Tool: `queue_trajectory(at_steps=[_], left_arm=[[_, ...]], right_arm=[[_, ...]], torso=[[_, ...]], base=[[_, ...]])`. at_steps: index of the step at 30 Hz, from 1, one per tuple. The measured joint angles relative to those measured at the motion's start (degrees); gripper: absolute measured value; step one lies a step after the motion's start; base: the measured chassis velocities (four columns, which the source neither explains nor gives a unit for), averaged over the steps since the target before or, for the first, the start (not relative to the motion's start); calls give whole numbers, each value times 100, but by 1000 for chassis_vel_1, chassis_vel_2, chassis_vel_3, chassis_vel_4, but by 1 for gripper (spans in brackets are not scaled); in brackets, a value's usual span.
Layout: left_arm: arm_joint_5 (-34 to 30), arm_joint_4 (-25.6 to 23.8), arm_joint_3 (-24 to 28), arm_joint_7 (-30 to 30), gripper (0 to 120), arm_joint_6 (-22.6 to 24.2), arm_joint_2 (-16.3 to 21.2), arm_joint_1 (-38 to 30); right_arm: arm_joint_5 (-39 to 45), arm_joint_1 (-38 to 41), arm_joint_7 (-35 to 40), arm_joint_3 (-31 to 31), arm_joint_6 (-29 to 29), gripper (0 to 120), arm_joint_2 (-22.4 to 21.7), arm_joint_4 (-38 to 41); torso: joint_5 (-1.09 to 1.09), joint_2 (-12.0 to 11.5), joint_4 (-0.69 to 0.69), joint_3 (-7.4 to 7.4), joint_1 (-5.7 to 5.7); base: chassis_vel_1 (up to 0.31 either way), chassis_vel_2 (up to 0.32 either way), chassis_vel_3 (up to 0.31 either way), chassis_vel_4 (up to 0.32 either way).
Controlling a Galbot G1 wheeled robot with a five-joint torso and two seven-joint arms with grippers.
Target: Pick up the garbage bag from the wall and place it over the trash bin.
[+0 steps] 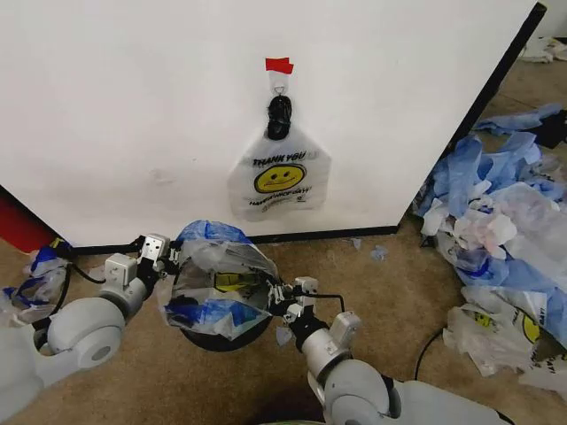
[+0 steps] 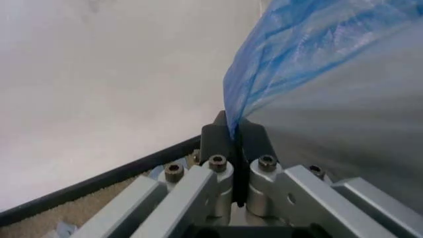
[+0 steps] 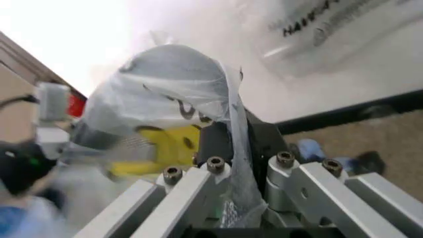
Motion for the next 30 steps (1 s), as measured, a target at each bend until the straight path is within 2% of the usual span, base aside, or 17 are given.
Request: queue_trajectory(at_steps=[28, 30], left_arm=[[-21, -207, -1, -277, 0, -106, -88, 160], [-21, -223, -6, -289, 8, -106, -79, 160]], right_arm=[[42, 145, -90, 177, 151, 1, 42, -134], [41, 147, -84, 179, 148, 1, 46, -137]], torso=[[1, 0, 0, 0, 0], [1, 0, 0, 0, 0]], base=[[0, 0, 0, 0], [0, 0, 0, 0]])
